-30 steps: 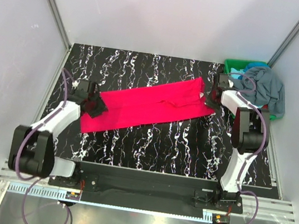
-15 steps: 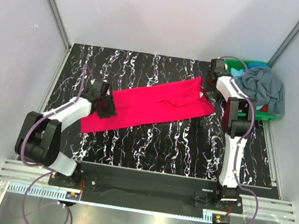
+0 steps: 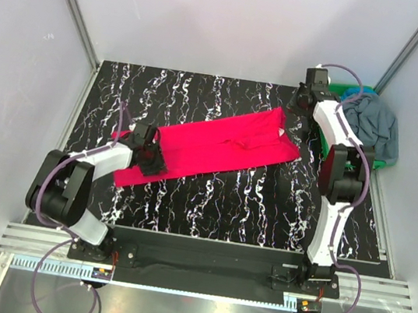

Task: Fold and stack the t-shirts
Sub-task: Fold the tshirt

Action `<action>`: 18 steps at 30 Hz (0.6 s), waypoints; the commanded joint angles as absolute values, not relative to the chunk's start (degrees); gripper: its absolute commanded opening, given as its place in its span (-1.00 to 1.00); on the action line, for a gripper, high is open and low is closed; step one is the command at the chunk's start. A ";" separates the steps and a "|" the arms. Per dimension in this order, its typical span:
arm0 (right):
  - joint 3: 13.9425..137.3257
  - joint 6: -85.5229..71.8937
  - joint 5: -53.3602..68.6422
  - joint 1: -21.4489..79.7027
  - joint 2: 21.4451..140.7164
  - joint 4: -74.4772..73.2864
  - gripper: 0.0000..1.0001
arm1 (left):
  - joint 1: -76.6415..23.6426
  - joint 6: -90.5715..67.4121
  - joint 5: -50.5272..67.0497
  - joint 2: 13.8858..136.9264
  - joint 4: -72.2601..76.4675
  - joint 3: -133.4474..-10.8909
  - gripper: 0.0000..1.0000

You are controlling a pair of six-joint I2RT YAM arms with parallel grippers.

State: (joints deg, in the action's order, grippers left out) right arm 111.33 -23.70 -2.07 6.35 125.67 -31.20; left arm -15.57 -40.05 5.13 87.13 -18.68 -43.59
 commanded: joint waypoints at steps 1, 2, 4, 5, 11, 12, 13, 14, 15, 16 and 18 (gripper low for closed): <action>104.61 -32.68 3.16 6.24 119.01 -29.72 -0.85 | -15.73 -44.29 6.41 88.07 -20.21 -39.12 -0.19; 102.59 -33.65 3.43 6.24 118.13 -29.01 -0.84 | -15.82 -45.25 7.55 87.54 -19.95 -38.50 -0.20; 96.35 -36.47 3.78 6.24 115.32 -26.81 -0.83 | -15.82 -48.42 8.52 85.26 -19.25 -36.23 -0.20; 94.24 -37.08 4.21 6.24 114.27 -25.85 -0.83 | -15.91 -49.56 9.22 84.30 -18.81 -35.52 -0.20; 79.31 -43.85 2.91 6.59 105.74 -23.47 -0.75 | -17.67 -54.75 9.42 76.21 -19.33 -35.93 -0.21; 77.80 -45.77 2.47 6.77 103.64 -23.21 -0.75 | -17.58 -53.89 8.19 75.59 -21.77 -36.90 -0.21; 76.48 -46.83 1.94 7.29 102.75 -22.94 -0.75 | -17.58 -53.18 6.43 75.15 -23.45 -38.31 -0.21; 73.77 -47.63 1.15 7.56 101.87 -22.50 -0.75 | -17.58 -52.56 1.80 74.89 -25.47 -40.93 -0.21; 72.70 -49.12 0.62 7.91 100.82 -21.89 -0.75 | -17.58 -51.17 0.19 74.97 -29.32 -42.61 -0.21; 71.82 -49.65 0.27 8.52 100.46 -21.28 -0.75 | -17.67 -50.54 -2.52 75.23 -31.01 -44.02 -0.21; 70.67 -49.83 -2.10 8.79 101.07 -20.66 -0.75 | -17.58 -49.66 -7.02 75.76 -34.69 -47.44 -0.21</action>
State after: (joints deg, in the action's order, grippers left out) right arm 71.53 -45.89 1.41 7.46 104.03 -24.82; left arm -17.65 -51.42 1.67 76.90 -27.70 -41.36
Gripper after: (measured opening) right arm 0.123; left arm 0.395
